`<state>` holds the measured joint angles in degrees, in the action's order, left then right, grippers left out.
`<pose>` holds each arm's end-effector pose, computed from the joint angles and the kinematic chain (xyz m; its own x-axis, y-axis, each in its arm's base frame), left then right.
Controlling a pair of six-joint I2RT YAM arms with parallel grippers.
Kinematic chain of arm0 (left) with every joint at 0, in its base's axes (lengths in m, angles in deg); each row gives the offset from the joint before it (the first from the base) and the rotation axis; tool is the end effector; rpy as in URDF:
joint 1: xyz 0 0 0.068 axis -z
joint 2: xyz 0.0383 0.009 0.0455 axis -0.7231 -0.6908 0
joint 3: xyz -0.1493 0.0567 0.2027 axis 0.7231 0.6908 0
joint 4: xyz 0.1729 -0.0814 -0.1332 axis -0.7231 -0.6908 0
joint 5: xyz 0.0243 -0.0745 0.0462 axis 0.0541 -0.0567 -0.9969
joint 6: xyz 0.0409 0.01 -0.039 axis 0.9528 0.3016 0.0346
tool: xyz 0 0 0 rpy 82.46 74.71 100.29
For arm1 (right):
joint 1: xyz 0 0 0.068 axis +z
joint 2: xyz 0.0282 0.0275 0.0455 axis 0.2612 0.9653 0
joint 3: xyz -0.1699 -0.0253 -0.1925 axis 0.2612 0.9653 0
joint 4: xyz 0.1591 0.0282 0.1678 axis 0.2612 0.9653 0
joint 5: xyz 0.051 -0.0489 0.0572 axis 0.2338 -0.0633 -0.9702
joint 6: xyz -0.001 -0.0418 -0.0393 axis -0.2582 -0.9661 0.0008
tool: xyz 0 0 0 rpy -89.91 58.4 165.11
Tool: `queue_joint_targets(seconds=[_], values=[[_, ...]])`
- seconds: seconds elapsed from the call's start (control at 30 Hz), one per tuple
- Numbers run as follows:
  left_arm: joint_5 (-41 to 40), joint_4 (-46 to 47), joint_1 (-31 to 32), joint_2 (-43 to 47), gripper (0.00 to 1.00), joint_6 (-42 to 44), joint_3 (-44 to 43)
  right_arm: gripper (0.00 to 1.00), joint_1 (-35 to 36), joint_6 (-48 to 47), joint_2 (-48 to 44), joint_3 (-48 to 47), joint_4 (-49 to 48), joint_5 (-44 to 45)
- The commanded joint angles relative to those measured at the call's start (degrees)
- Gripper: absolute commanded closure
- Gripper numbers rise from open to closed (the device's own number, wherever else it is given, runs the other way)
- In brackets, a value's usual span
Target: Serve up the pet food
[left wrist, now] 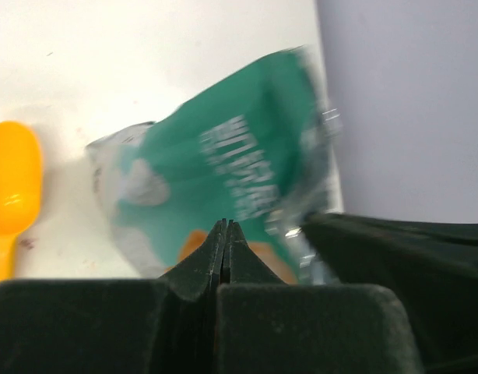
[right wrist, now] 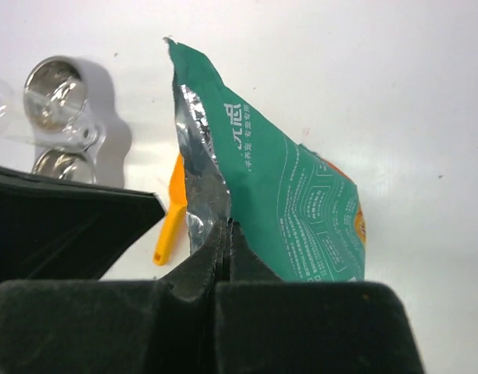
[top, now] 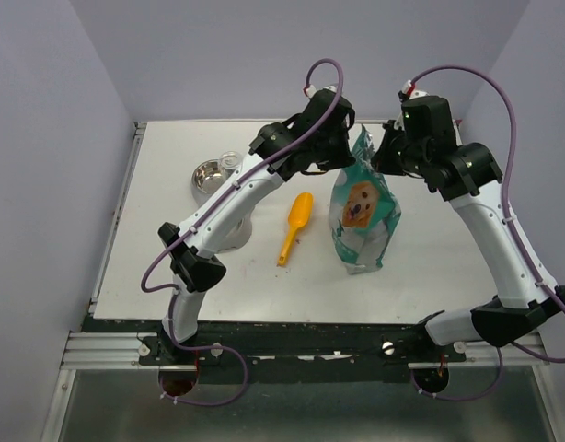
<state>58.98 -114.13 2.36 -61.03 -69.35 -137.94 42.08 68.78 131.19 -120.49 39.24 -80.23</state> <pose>0.2628 -0.2935 0.4193 -0.7673 -0.2859 -0.5740 0.1754 0.7674 -0.6168 0.2223 0.1054 0.4295 -0.6093 0.1254 -0.7830 -0.0944 0.9689 0.2286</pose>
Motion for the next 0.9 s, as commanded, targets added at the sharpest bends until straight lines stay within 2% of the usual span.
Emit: queue_joint_targets(seconds=[0.0,0.1,0.17,0.27,0.33,0.37,0.4,0.47,0.6,0.67,0.77,0.87], values=[[-5.29,-7.29,-1.20,0.82,1.00,3.39,1.16,1.00,-1.27,-3.12,-0.84,-2.31,3.70,10.54],[-4.50,-6.93,-1.29,0.92,1.00,3.22,0.02,1.00,-1.27,-3.73,-0.83,-2.75,3.18,10.37],[-0.65,-4.49,-1.90,1.79,1.00,2.69,1.76,1.00,-1.27,-3.74,-1.45,-2.58,1.34,5.65],[8.91,7.61,-3.40,7.31,1.00,0.33,10.62,1.00,-1.27,-1.63,-1.89,-2.14,0.27,0.53],[11.66,13.18,-4.45,9.52,0.81,-2.57,14.51,1.00,-1.27,-0.92,-2.68,-1.18,-0.60,-0.62],[12.72,14.07,-4.80,9.35,0.68,-3.45,14.17,1.00,-1.27,-0.92,-3.03,-0.82,-0.78,-0.71],[13.25,13.47,-4.98,8.74,0.61,-3.98,12.34,1.00,-1.27,-0.83,-3.12,-0.73,-0.86,-0.88],[14.22,12.59,-5.07,7.25,0.52,-4.95,9.70,1.00,-1.27,-0.40,-2.95,-0.38,-0.78,-1.32],[14.66,14.24,-4.54,7.68,0.43,-7.06,10.91,1.00,-1.27,0.13,-3.39,0.59,-1.75,-2.81],[14.75,16.18,-4.11,8.38,0.26,-7.33,12.05,1.00,-1.27,0.13,-3.39,0.50,-1.74,-2.99],[15.71,16.37,-3.67,7.16,0.25,-8.38,11.36,1.00,-1.27,0.22,-3.30,0.41,-1.92,-3.43],[16.51,16.10,-3.40,5.93,0.41,-8.91,11.18,1.00,-1.27,0.31,-3.21,0.06,-1.92,-3.87]])
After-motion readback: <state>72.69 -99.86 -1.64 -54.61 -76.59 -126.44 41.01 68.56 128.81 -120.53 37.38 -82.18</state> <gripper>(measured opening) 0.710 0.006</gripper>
